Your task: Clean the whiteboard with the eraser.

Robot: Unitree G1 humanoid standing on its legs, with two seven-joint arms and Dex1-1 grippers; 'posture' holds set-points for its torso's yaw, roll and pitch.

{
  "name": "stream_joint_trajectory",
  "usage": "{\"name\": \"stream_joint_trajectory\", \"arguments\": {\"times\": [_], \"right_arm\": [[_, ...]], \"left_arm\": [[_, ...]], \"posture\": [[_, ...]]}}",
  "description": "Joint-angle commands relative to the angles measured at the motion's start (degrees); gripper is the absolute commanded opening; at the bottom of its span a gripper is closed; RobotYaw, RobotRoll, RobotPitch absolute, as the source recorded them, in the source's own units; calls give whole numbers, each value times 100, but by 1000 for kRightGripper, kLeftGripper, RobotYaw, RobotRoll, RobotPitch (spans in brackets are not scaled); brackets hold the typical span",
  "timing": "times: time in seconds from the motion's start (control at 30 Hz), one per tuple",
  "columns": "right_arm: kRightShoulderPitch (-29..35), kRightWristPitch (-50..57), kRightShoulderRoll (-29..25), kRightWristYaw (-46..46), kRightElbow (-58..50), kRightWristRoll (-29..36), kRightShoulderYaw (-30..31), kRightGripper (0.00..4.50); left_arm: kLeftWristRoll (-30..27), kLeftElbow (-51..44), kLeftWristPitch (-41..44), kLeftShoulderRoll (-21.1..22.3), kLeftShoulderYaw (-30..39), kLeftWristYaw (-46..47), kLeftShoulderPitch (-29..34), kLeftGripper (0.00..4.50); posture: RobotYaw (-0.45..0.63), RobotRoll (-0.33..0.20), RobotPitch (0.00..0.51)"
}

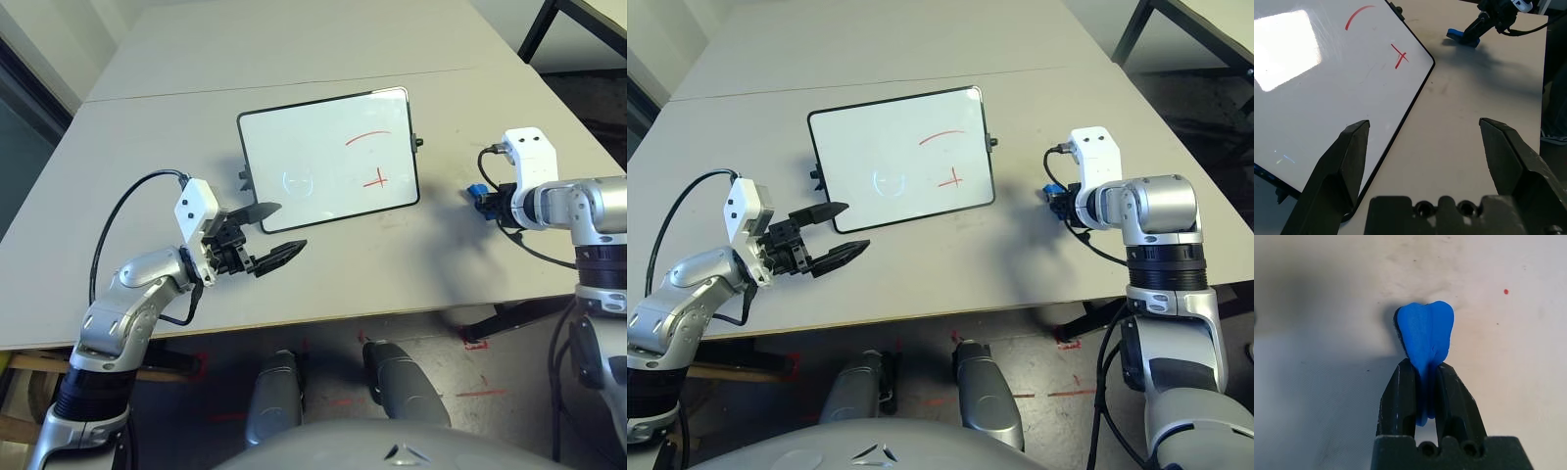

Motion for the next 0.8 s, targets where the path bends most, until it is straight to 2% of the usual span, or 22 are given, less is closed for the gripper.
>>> {"name": "stream_joint_trajectory", "arguments": {"times": [0.03,0.17,0.33,0.5,0.8], "right_arm": [[-53,-662,-484,680,-559,-13,842,334],[-416,-1479,-1103,1403,-976,-301,1759,334],[-1006,-2359,-1445,2083,-1045,-880,2647,333],[-1633,-3419,-1386,2651,-623,-1746,3429,333],[-2389,-4815,-793,3202,654,-2724,3714,333]], "left_arm": [[37,-62,43,51,23,-13,-21,4500],[66,-9,23,72,22,-30,-66,4500],[103,48,-6,68,-1,-37,-133,4500],[175,128,-57,33,-57,-57,-232,4500],[316,202,-184,-5,-66,-54,-303,4500]], "posture": [[-142,0,146],[-142,0,142],[-143,0,136],[-146,0,130],[-121,0,119]]}}
